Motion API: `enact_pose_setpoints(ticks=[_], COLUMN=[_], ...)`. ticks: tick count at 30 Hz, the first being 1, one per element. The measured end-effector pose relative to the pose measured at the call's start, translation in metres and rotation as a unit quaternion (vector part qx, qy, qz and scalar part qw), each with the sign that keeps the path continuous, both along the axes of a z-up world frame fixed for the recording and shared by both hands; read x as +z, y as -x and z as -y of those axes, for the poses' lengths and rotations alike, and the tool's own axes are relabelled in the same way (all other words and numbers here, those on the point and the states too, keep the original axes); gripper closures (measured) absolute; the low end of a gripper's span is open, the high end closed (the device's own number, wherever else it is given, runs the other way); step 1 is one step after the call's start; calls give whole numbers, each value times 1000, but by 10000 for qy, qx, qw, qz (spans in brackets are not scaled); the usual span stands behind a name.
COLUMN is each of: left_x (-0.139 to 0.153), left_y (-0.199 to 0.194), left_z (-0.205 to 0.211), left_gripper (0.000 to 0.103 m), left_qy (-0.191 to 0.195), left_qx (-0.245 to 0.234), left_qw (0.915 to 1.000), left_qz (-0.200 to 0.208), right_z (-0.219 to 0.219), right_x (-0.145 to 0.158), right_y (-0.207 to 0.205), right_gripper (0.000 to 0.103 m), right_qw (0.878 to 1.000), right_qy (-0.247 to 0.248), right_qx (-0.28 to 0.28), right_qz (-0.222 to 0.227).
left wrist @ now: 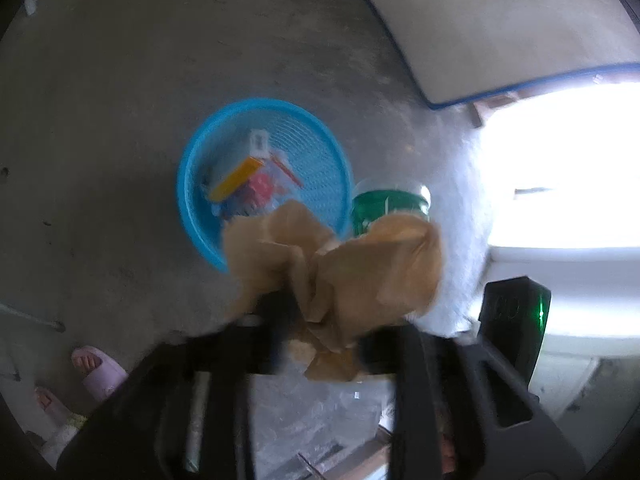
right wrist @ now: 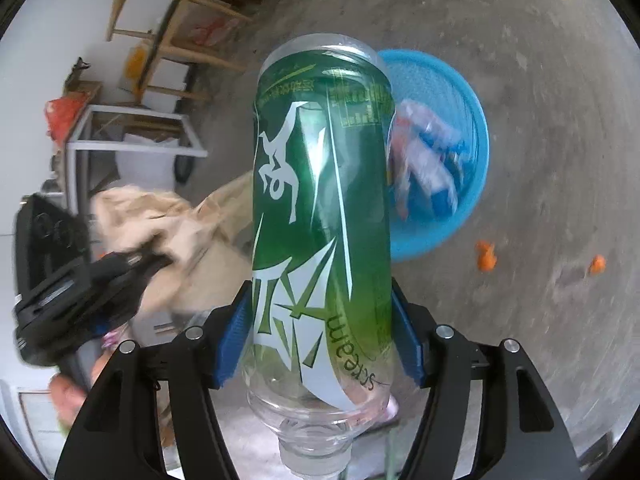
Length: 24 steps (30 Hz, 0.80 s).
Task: Collect trash
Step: 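Carry paper towel and green bottle over the wastebasket and open both tools, then withdraw both open tools from the wastebasket toward the table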
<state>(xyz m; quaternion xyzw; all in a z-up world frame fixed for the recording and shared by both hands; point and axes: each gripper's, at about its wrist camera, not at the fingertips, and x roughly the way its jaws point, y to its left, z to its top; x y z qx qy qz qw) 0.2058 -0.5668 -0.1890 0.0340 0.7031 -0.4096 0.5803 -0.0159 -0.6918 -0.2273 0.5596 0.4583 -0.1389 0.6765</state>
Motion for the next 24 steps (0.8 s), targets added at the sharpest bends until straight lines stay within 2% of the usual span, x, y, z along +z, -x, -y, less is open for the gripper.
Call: enact_pose_setpoints(ticks=[1,2,6,8,12,15,18,21,24], left_x=[-4,-7,1,11,39,66,98,140,168], left_y=[-4,-9,-20,-21,-18,-14,-9,0,4], left_z=[4,3,-7,-16,-37,-54,-75,-110,-148], left_gripper=[36,36,35,34,34,34,34,33,30], left_qy=[-190,-247,-25,57,357,599,866,1132,1319], left_qx=[140,295,441,439,422,379,284,76,-35], left_qw=[9997,9993,9990,9989,9981,9964,9937,9875,9803], left_qz=[12,3,-3,169,289,459,646,1094,1469], right_z=[10,16,32,34,37,34,26,15,-2], right_x=[-11,-18,-47,-51,-51,-45,-25,-9,12], right_y=[-7,-11,-22,-23,-17,-4,4,3,-9], right_gripper=[35,31,30,30,30,30,30,35,37], right_qw=[9999,9998,9995,9992,9984,9975,9966,9947,9911], right_qy=[122,167,-53,15,56,231,510,903,1310], right_qx=[-61,-83,-294,-405,-569,-661,-647,-462,-117], right_qz=[-63,-64,62,-51,53,87,-11,-179,-219])
